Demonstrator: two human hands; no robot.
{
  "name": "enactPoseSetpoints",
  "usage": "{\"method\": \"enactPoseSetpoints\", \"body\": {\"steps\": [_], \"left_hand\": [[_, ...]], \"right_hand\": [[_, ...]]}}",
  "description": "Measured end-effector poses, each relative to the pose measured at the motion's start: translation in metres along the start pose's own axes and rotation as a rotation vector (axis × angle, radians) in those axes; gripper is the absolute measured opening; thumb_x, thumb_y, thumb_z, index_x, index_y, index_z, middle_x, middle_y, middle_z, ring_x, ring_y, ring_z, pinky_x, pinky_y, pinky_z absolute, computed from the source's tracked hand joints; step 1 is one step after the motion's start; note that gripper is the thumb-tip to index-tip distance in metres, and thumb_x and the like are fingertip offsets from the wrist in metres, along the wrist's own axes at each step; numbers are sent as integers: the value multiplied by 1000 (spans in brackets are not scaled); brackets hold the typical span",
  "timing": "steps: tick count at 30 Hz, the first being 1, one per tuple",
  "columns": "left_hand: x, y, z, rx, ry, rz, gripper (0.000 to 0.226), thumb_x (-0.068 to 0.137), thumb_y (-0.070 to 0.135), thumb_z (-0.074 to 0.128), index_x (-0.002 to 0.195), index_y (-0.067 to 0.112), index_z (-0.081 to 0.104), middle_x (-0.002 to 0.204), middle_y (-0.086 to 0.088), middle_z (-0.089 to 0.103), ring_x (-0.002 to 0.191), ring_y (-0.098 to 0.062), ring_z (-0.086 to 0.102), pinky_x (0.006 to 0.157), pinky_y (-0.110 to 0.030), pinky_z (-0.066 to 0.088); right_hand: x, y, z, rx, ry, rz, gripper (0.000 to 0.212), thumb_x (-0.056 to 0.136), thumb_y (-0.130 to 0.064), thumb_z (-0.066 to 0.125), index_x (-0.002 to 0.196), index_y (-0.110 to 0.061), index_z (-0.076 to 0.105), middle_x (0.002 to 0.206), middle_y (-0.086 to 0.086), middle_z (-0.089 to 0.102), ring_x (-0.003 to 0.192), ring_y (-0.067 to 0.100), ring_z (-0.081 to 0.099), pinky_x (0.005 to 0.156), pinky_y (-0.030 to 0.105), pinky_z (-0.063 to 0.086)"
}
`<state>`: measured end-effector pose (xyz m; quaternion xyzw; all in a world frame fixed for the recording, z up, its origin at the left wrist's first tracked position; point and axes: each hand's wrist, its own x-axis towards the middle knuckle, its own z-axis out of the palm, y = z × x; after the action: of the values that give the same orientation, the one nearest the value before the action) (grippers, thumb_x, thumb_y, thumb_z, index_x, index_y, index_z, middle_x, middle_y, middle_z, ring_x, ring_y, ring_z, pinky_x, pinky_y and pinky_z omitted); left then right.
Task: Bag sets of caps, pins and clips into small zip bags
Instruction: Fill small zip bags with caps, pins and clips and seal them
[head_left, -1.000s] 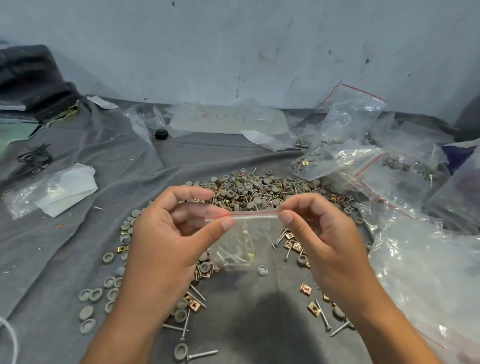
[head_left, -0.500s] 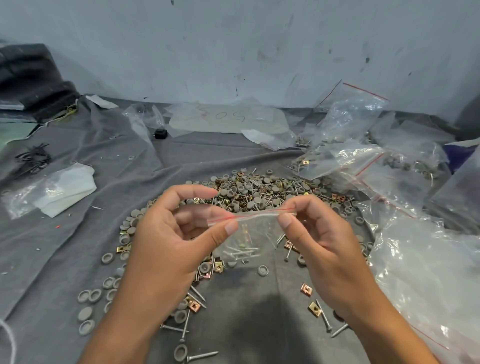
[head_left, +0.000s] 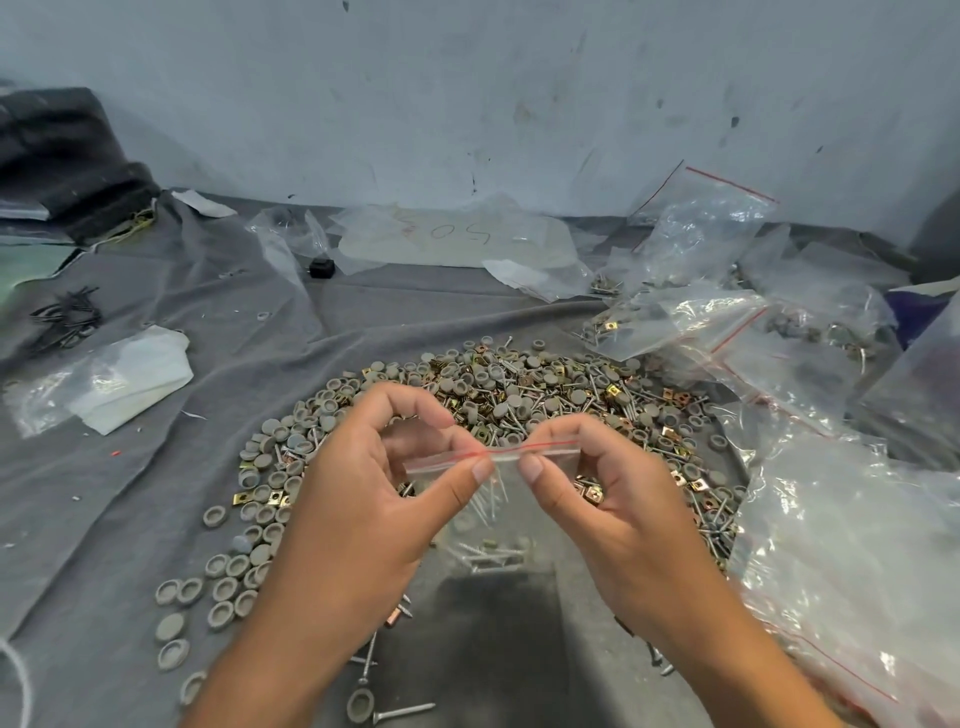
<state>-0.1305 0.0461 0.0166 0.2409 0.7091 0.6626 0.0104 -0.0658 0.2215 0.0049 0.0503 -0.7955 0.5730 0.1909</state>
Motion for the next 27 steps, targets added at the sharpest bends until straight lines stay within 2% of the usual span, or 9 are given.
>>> {"method": "enactPoseSetpoints", "body": {"steps": [4,8,11,15,18,20,23,25,27], "left_hand": [[1,0,-1,22,8,10,36,68,44,81,92,34,56,91,1,76,88,-18,74,78,-42,53],[0,2,-1,58,15,-1,42,64,49,82,92,34,55,88,4,77,83,-16,75,77,-45,55],[1,3,-3,8,15,-39,45,61,48,87,93,36,59,88,2,78,81,-25,75,75,-51,59],[3,3,-7,-57,24,-56,41,57,38,87,90,37,62,85,-3,78,75,-28,75,63,-28,60],[4,3,-9,-43,22,-59,41,54,40,87,84,37,60,80,-2,78,71,-40,70,57,-34,54],[5,4,-13,-22,12,-43,38,55,39,86,81,34,60,79,-2,78,71,-44,67,56,-29,50],[6,3,-19,-46,12,-33,36,55,36,87,79,33,60,80,-4,78,71,-35,71,54,-18,53],[6,2,-19,-70,-15,-26,41,58,38,93,79,33,58,83,-6,78,74,-27,74,60,-20,56],[5,-1,-16,-98,-40,-12,42,64,40,90,82,32,53,88,-8,77,79,-21,74,65,-23,57]], "right_hand": [[0,0,1,51,-16,27,6,96,-28,63,93,-26,68,82,-13,67,74,3,60,65,10,43],[-1,-1,3,-40,-15,27,11,92,-40,68,95,-30,71,91,-15,71,85,6,66,69,10,44],[1,1,0,-43,29,0,8,91,-37,70,92,-30,73,86,-16,71,79,3,63,68,9,42],[1,5,-5,123,-7,42,3,93,-30,72,93,-28,75,83,-7,71,73,7,61,63,12,47],[3,8,-12,62,-40,59,10,91,-38,73,94,-29,76,83,-6,71,74,9,60,66,13,46],[5,7,-21,63,-100,87,16,90,-42,73,96,-29,78,80,-10,72,68,3,58,63,10,43],[7,4,-31,92,-130,79,18,93,-36,67,100,-26,81,86,-11,75,71,-3,62,62,4,41],[6,4,-31,90,-85,43,16,94,-34,67,100,-27,81,92,-7,77,76,-1,63,65,6,42],[5,5,-27,119,-22,20,15,92,-33,69,97,-27,81,86,-8,74,70,0,57,63,9,41]]}}
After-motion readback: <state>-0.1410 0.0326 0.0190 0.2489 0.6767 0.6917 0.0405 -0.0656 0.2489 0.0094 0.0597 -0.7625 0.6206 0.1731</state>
